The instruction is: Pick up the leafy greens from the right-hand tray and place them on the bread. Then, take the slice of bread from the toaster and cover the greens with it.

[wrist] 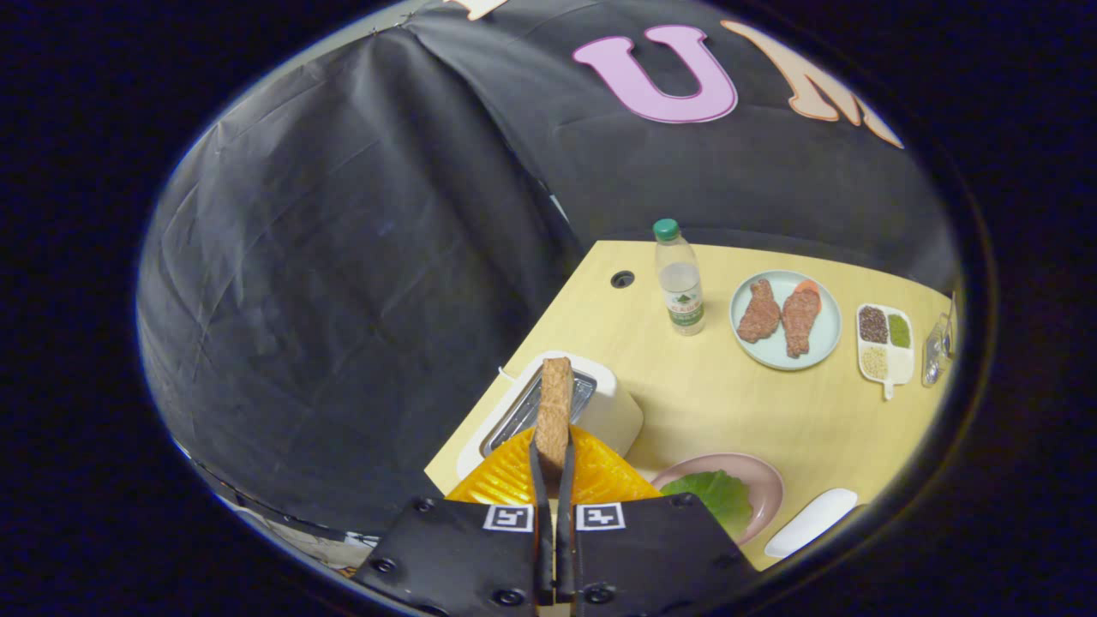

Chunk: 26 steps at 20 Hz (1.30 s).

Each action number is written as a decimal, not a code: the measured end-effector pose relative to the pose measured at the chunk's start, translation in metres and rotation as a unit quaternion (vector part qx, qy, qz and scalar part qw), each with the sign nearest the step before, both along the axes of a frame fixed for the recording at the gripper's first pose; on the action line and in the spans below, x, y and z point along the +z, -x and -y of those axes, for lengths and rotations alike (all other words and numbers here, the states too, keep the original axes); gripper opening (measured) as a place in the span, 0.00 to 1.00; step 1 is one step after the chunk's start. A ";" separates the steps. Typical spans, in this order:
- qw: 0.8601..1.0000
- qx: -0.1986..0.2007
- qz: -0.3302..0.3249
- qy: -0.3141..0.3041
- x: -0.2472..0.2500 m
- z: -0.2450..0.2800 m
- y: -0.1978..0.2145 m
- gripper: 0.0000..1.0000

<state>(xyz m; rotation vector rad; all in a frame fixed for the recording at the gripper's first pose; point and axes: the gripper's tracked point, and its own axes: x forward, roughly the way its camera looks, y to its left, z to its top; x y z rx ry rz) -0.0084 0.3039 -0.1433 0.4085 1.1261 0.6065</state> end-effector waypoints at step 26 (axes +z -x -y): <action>0.985 -0.105 -0.135 -0.017 -0.160 0.115 0.094 0.04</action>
